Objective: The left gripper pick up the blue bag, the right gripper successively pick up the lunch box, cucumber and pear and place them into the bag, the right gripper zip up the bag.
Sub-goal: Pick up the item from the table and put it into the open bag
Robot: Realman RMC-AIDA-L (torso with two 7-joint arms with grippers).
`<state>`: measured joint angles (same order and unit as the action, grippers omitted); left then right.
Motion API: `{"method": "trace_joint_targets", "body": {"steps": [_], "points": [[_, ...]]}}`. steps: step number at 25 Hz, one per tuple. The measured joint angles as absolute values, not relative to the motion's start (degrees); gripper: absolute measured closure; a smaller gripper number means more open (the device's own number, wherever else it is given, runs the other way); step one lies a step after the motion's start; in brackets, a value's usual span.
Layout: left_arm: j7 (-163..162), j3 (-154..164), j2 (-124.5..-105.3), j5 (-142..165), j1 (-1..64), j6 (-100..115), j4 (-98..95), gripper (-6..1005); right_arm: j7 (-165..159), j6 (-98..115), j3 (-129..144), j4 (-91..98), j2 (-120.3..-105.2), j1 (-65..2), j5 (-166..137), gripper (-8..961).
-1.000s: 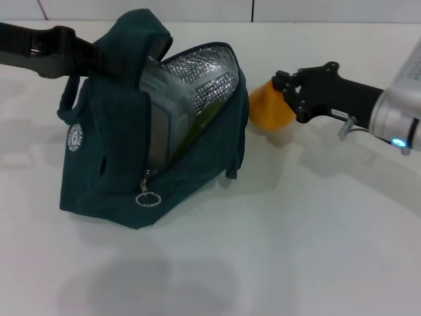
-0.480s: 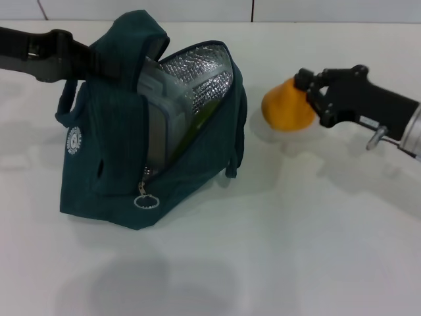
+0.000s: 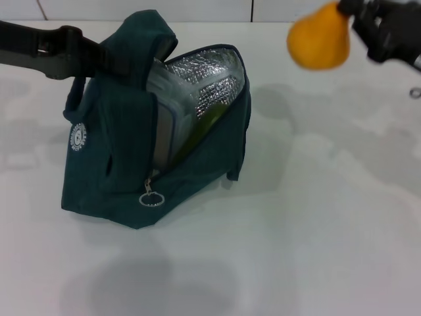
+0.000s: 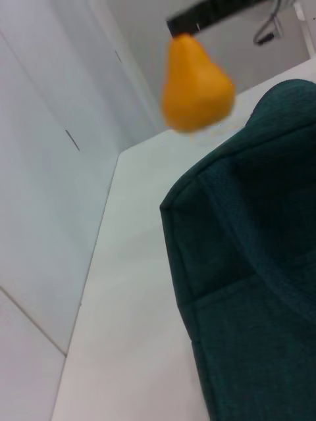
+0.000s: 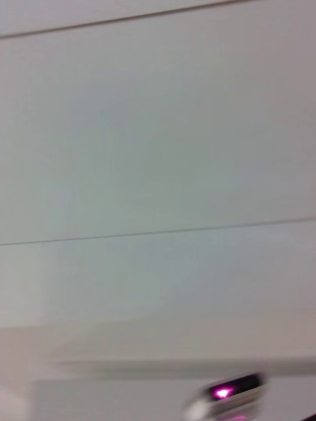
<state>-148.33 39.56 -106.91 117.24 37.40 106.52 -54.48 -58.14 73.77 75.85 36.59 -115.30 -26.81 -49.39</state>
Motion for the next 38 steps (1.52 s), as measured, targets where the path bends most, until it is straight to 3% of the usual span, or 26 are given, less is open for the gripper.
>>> {"method": "trace_joint_targets", "body": {"steps": [13,38], "points": [[-147.8,39.8,-106.96,117.2,37.4,106.5,-54.5,955,-66.5,78.8,83.5,37.1,-115.74,-37.8,-50.1,926],[-147.7,39.7,-107.10,117.5,37.1,106.4,-54.5,954,-67.3,72.3,98.4,34.7,-116.19,-42.7,-49.4,918]]}}
